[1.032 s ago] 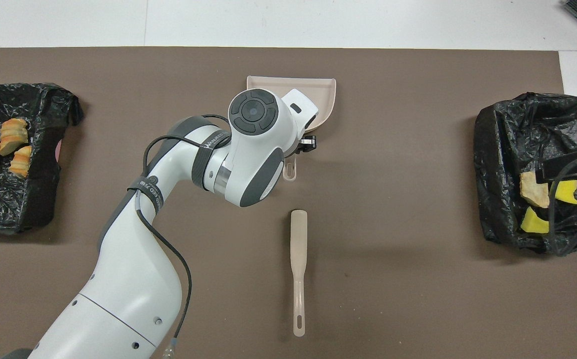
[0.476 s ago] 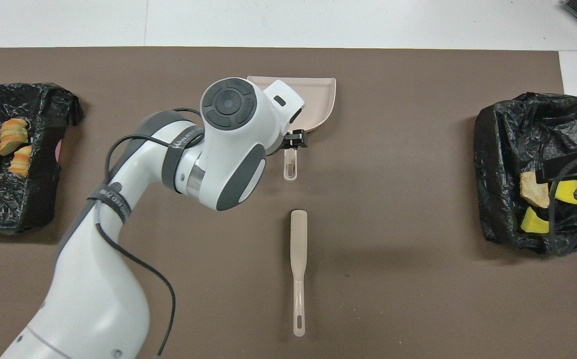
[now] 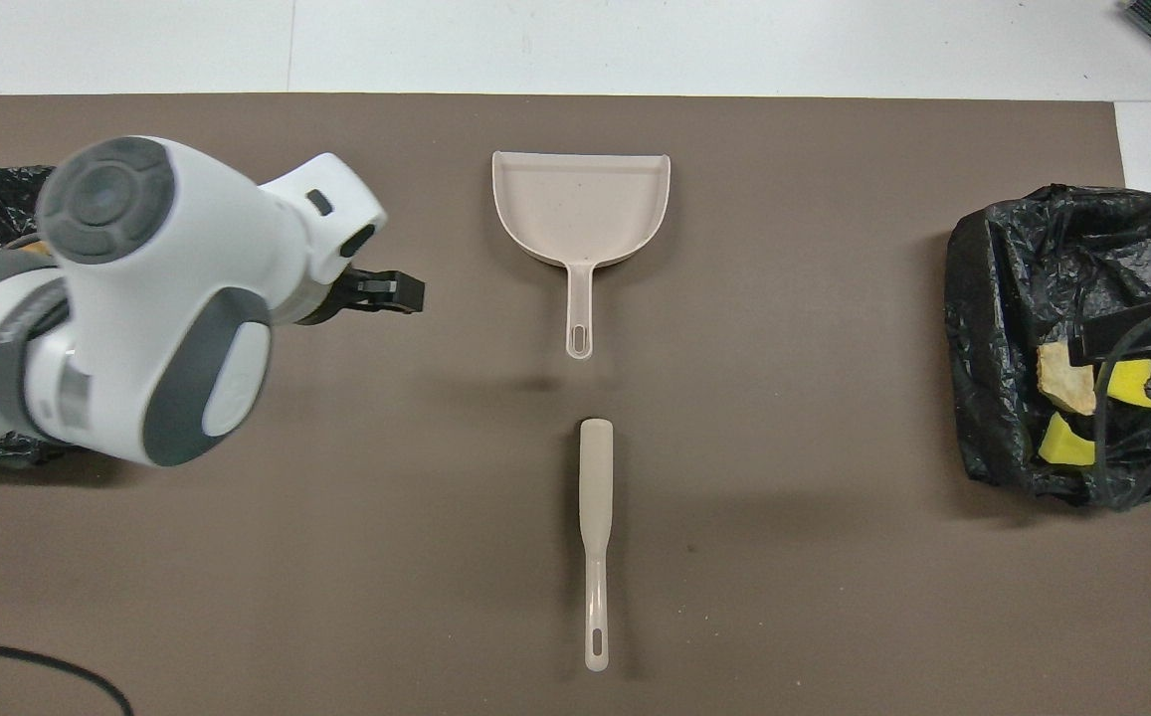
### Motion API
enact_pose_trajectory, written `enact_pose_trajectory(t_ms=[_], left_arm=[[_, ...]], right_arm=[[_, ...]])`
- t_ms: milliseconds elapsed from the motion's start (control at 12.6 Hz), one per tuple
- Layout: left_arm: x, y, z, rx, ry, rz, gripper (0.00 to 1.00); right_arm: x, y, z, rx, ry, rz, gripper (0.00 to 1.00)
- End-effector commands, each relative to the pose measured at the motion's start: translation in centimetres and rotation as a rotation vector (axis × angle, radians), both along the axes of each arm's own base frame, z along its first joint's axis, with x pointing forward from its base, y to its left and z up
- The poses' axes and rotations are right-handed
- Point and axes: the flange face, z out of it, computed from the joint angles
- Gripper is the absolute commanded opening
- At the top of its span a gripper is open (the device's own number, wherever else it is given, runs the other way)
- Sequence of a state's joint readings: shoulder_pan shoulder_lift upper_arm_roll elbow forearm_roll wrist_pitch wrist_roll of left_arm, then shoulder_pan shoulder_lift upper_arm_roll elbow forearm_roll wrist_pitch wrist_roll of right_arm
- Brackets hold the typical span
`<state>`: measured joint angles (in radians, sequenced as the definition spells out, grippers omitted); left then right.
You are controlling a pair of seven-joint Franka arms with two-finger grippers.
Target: Sweep and dump trash in bin
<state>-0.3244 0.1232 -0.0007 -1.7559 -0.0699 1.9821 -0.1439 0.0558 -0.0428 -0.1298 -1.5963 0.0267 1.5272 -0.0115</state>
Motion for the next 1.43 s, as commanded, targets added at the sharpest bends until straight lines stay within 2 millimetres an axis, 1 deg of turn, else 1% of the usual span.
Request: enact_pose_trajectory(t_ms=[0, 79, 159, 238, 397, 476, 715, 794, 873, 953, 1032, 1111, 1350], left_arm=[[-1.9, 6.7, 3.5, 0.028, -0.003, -0.08, 1.0], [-2.0, 8.2, 5.0, 0.032, -0.017, -0.119, 1.0], [-2.0, 9.9, 6.9, 0.033, -0.027, -0.115, 1.0], [-2.0, 11.2, 8.7, 0.033, -0.028, -0.1, 1.0], [-1.8, 14.1, 12.9, 0.047, -0.046, -0.056, 1.0], [-1.9, 14.9, 14.9, 0.062, -0.062, -0.046, 1.0], [-2.3, 16.9, 18.5, 0.077, -0.075, -0.051, 1.0], [-2.6, 17.0, 19.4, 0.078, -0.075, -0.051, 1.0], [-2.3, 17.4, 19.1, 0.079, -0.049, -0.048, 1.0], [-2.2, 17.2, 19.0, 0.078, -0.031, -0.054, 1.0], [-2.6, 17.0, 19.2, 0.083, -0.029, -0.084, 1.0], [-2.9, 16.8, 18.9, 0.084, 0.0, -0.104, 1.0], [-3.1, 16.9, 18.2, 0.081, 0.034, -0.104, 1.0]], right_arm=[[-0.3, -0.1, 0.4, 0.015, 0.004, -0.015, 1.0], [-0.3, -0.1, 0.4, 0.015, 0.004, -0.015, 1.0], [-0.3, -0.1, 0.4, 0.015, 0.004, -0.015, 1.0], [-0.3, -0.1, 0.5, 0.015, 0.002, -0.015, 1.0], [-0.3, -0.1, 0.5, 0.015, 0.002, -0.015, 1.0], [-0.3, -0.1, 0.5, 0.015, 0.002, -0.015, 1.0], [-0.3, 0.3, 0.5, -0.055, 0.016, 0.006, 1.0], [-0.3, 0.7, 0.4, -0.063, 0.026, 0.016, 1.0], [-0.5, 0.8, 0.6, -0.062, 0.037, 0.013, 1.0], [-0.4, 1.0, 0.9, -0.05, 0.023, 0.009, 1.0], [-0.8, 0.7, 1.4, -0.039, 0.007, 0.005, 1.0], [-0.9, 0.9, 1.7, -0.04, 0.002, 0.017, 1.0], [-1.0, 0.8, 1.7, -0.041, 0.003, 0.014, 1.0]])
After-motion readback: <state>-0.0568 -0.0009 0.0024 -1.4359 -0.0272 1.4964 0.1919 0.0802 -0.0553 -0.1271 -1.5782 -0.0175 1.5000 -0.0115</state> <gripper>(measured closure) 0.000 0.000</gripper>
